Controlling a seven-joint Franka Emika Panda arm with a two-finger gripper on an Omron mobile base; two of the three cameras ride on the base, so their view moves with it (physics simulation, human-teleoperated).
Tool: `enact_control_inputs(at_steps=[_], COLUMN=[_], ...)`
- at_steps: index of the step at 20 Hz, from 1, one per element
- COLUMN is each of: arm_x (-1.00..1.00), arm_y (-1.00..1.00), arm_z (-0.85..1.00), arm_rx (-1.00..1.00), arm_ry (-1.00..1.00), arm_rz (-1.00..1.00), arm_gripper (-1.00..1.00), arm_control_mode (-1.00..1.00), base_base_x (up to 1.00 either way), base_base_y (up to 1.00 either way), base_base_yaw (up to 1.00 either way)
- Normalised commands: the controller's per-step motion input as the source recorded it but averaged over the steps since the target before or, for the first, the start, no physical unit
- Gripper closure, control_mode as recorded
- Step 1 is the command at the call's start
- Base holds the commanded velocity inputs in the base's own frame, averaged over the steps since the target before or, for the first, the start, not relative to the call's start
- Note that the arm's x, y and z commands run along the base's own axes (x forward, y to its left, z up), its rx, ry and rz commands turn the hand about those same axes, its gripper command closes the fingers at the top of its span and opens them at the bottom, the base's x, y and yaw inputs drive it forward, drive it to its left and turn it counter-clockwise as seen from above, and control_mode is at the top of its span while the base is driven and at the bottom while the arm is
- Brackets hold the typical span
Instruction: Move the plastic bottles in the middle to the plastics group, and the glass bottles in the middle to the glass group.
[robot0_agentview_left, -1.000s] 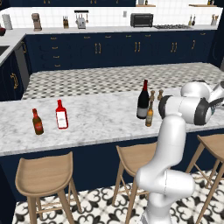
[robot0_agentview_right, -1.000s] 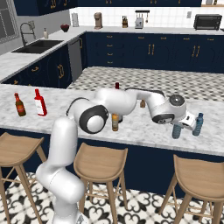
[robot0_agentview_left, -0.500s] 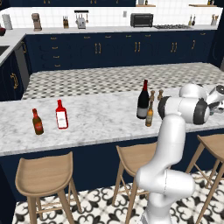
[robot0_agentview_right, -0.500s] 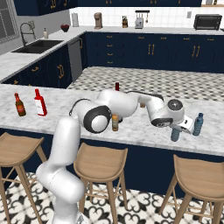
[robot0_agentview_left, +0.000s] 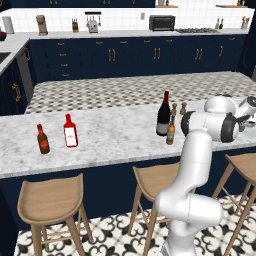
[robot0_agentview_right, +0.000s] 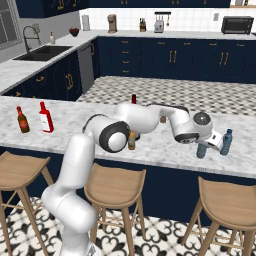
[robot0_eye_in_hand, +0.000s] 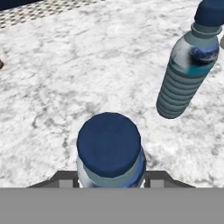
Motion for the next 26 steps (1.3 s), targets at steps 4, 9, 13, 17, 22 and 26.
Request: enact_control_inputs(at_steps=[4, 9, 13, 17, 22, 26], arm_x=[0.21, 0.09, 0.0, 0.0, 0.01, 0.03], arm_y=[-0.18, -0.19, -0.11, 0.01, 0.04, 0.01], arm_z=[0.11, 0.0, 0.0, -0.19, -0.38, -0.21], arm_rx=[0.02, 0.01, 0.0, 0.0, 0.0, 0.0], arm_ry=[0.0, 0.0, 0.0, 0.0, 0.0, 0.0], arm_rz=[0.0, 0.0, 0.0, 0.0, 0.0, 0.0], arm_gripper=[1.0, 1.0, 1.0, 1.0, 1.0, 1.0], arm_control_mode=[-1.0, -1.0, -1.0, -1.0, -1.0, -1.0], base_base_x=[0.0, 0.0, 0.0, 0.0, 0.0, 0.0], base_base_y=[0.0, 0.0, 0.0, 0.0, 0.0, 0.0], base_base_yaw=[0.0, 0.0, 0.0, 0.0, 0.0, 0.0])
